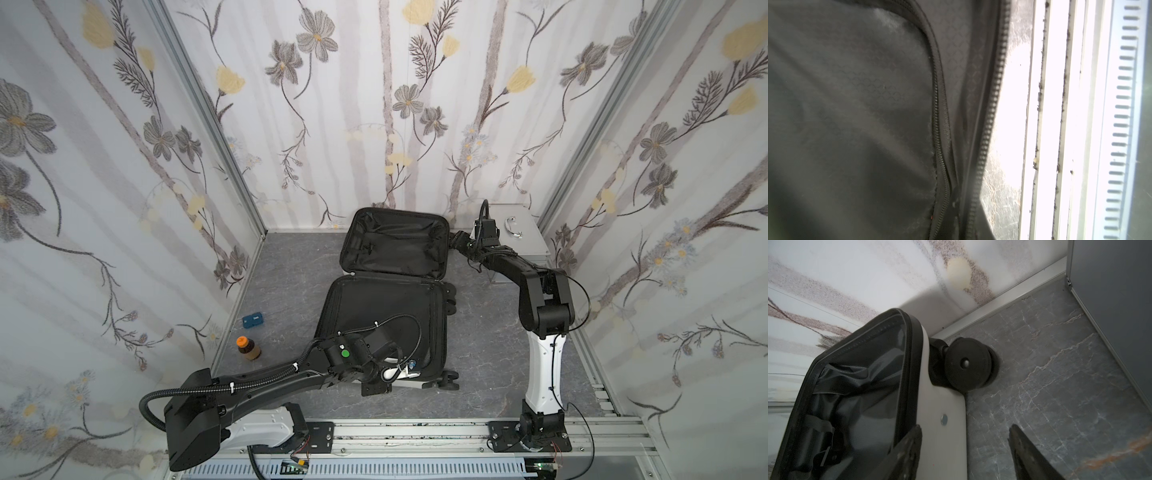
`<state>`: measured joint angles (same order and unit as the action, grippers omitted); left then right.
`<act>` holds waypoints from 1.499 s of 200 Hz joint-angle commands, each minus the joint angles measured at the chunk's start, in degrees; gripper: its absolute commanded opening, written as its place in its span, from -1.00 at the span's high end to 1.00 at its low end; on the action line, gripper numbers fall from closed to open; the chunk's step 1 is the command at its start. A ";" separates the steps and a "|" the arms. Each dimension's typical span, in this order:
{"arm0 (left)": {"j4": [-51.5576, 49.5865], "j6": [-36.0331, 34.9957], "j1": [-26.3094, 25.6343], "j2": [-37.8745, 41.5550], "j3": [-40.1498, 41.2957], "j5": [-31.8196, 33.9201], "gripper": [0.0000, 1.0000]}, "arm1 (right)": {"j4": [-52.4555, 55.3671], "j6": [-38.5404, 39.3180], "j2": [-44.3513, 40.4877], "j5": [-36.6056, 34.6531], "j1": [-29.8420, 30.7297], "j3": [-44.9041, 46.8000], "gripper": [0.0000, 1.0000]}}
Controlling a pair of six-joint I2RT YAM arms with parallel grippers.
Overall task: Open the suitcase zippers
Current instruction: Open the suitcase at the center of the board.
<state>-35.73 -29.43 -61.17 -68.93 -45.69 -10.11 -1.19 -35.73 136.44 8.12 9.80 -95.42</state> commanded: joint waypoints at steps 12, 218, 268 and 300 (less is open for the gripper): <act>7.83 3.77 0.08 -0.80 -0.80 1.86 1.00 | -1.14 0.07 -3.18 2.23 -0.22 1.86 -0.33; 4.54 2.85 -7.73 -14.58 -13.47 -8.83 1.00 | -7.33 7.25 -53.75 5.62 -2.58 48.91 -0.32; 1.01 3.59 -9.87 -14.15 -13.21 -9.18 0.87 | -7.38 7.81 -59.05 5.04 -3.19 51.60 -0.33; -0.49 4.07 -9.93 -11.45 -13.23 -7.12 0.15 | -7.02 8.51 -62.20 4.76 -3.65 52.26 -0.34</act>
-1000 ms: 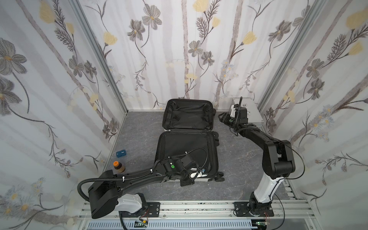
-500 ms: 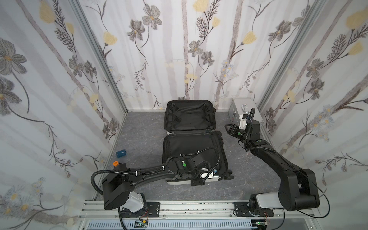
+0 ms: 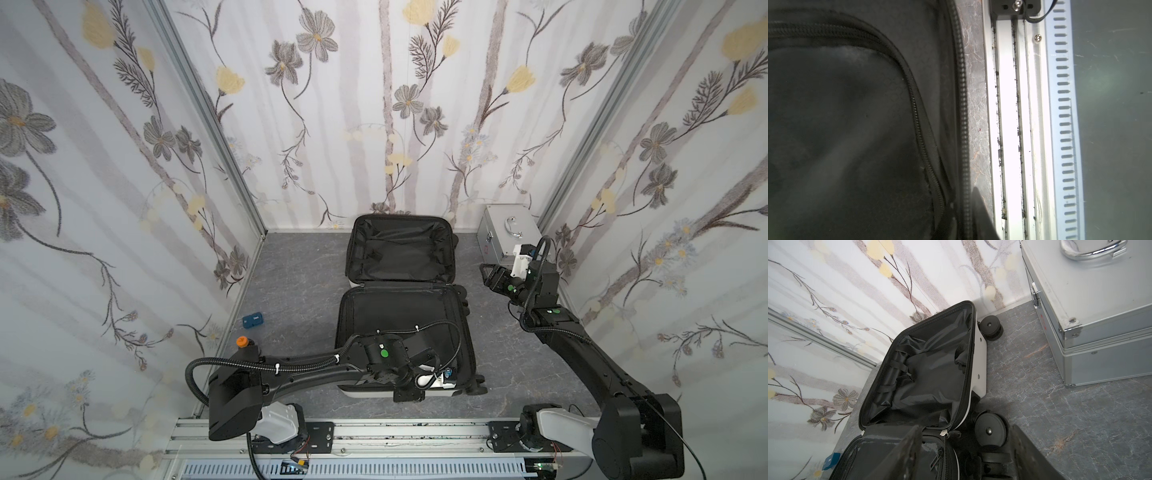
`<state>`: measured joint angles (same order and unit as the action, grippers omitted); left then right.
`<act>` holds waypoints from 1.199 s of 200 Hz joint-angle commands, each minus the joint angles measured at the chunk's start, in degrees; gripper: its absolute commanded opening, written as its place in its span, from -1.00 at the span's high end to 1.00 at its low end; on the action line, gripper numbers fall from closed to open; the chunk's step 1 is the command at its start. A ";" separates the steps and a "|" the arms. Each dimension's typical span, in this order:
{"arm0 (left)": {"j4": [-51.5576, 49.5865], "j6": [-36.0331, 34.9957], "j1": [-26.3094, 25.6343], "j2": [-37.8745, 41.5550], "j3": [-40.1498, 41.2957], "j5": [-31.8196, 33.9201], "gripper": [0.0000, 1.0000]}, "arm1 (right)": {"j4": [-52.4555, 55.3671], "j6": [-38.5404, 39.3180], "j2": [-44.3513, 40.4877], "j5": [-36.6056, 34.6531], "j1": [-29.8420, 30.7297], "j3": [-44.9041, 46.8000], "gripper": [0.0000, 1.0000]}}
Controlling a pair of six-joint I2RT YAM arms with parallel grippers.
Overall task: Open the suitcase zippers
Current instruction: Open the suitcase at the center of the board, then reset both arms
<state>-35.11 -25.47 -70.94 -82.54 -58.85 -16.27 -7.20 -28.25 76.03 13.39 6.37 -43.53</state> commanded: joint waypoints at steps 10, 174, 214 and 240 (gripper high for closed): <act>-1.01 0.46 -0.06 3.94 0.04 0.18 -0.16 | -1.01 1.22 -3.05 -0.85 -0.34 0.37 -0.34; 61.64 23.23 55.46 25.50 36.63 42.89 -1.00 | -51.26 18.67 -6.85 -18.07 -9.76 31.94 -1.00; 73.34 26.65 61.85 14.69 41.29 42.86 -1.00 | -61.83 20.22 1.06 -18.53 -10.48 34.03 -1.00; 89.92 25.83 63.84 4.87 44.05 39.40 -1.00 | -70.93 20.80 7.09 -16.16 -10.77 35.90 -1.00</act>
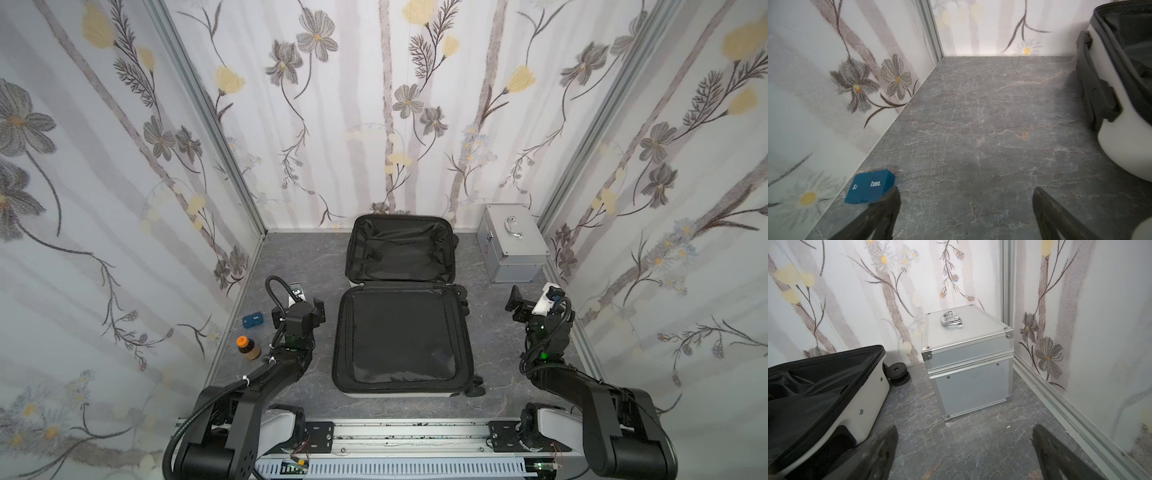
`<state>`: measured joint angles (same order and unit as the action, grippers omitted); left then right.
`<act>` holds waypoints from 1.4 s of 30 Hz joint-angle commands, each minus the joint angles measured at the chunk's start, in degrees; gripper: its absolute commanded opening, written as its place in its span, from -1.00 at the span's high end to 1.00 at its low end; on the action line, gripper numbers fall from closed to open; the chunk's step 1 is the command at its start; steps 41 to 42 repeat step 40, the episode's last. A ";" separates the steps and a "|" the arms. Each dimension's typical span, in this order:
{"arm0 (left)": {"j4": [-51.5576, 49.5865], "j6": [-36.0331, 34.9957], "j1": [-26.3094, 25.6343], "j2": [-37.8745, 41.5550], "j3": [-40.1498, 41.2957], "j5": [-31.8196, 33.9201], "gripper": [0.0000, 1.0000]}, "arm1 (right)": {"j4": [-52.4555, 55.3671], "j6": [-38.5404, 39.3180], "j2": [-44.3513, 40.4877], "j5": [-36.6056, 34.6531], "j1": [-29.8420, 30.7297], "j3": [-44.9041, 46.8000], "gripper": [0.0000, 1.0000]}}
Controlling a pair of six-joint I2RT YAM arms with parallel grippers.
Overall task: Open the suitcase zippers
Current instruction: Reset both arms
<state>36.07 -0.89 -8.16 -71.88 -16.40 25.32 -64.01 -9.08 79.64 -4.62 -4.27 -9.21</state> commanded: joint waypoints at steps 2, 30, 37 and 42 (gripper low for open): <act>23.75 0.19 1.80 -8.62 1.72 -4.94 -1.00 | -16.83 1.75 4.88 2.27 -0.12 2.71 -1.00; 18.07 3.66 6.23 -17.87 -4.87 -11.44 -1.00 | -10.43 4.77 7.11 7.98 0.32 -2.30 -1.00; 17.96 3.23 6.23 -18.10 -5.10 -12.34 -1.00 | -10.27 4.73 7.20 8.04 0.32 -2.40 -1.00; 18.00 3.14 6.15 -18.11 -4.95 -12.23 -1.00 | -10.34 4.69 7.14 8.04 0.32 -2.39 -1.00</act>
